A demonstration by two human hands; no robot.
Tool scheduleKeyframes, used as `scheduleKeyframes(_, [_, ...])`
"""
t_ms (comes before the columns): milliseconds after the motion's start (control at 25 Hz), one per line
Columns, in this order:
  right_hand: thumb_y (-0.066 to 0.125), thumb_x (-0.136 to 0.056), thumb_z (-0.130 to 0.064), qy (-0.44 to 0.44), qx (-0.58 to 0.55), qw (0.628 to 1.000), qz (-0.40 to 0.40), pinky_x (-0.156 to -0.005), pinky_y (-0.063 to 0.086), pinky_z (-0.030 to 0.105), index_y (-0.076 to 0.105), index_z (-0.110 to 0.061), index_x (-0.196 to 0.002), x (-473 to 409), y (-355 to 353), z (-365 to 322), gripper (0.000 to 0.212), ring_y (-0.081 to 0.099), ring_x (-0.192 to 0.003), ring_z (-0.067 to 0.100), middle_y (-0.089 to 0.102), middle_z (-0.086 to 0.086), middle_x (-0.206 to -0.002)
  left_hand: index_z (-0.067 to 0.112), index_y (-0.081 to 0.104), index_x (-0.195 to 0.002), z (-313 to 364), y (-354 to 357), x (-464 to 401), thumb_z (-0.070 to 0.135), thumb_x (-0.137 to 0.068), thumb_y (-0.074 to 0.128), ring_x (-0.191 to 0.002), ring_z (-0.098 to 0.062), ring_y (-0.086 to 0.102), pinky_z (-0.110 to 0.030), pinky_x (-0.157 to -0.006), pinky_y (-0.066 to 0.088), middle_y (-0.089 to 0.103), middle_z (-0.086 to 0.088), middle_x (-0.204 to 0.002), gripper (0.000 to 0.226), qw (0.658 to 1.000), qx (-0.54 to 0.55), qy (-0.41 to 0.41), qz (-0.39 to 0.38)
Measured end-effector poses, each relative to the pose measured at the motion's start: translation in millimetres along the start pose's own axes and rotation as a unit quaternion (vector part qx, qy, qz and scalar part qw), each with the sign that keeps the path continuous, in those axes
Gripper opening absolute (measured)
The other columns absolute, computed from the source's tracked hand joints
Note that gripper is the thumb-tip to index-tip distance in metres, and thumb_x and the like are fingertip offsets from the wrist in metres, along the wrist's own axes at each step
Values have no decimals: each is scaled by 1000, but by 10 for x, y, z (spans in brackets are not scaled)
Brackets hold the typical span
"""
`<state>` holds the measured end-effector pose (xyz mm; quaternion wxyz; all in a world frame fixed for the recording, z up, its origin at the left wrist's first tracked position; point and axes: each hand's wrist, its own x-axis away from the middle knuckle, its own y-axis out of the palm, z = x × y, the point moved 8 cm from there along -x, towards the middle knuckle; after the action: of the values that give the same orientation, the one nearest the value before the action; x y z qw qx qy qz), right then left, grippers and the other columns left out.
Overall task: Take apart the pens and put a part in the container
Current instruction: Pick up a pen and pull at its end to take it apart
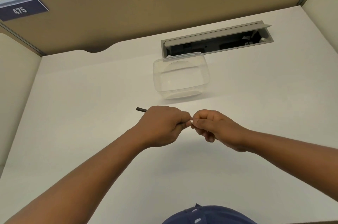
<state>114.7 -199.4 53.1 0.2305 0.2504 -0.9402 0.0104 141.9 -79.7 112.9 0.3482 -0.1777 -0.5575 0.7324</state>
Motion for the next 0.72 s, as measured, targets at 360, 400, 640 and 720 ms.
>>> scheduleKeyframes(360, [49, -84, -21, 48, -106, 992, 40, -49, 36, 24, 64, -14, -82, -60, -18, 16, 17, 43, -57, 14, 56, 4, -69, 26, 65, -90, -47, 11, -3, 43, -100, 33, -63, -19, 53, -37, -54, 44, 58, 6, -68, 37, 997, -23, -1, 75])
scheduleKeyframes(400, [48, -85, -20, 47, -103, 993, 43, -50, 36, 25, 65, -14, -82, -66, -21, 24, 18, 43, -56, 14, 56, 4, -69, 27, 65, -92, -62, 24, 6, 44, -100, 33, -65, -18, 53, -38, -55, 44, 58, 6, -69, 37, 997, -21, -8, 75])
scheduleKeyframes(640, [52, -90, -20, 42, -60, 996, 59, -51, 37, 25, 68, -7, -91, -53, -9, 106, 21, 46, -58, 13, 59, 3, -70, 32, 63, -91, -137, 141, 81, 53, -97, 33, -66, -14, 53, -33, -57, 43, 57, 8, -69, 37, 995, 10, -64, 70])
scheduleKeyframes(720, [53, -89, -22, 39, -67, 995, 58, -51, 38, 25, 70, -13, -87, -36, 19, 110, 19, 46, -58, 13, 60, 4, -71, 31, 59, -85, -145, 176, 99, 54, -94, 33, -66, -13, 53, -32, -57, 43, 54, 9, -68, 36, 994, 25, -77, 68])
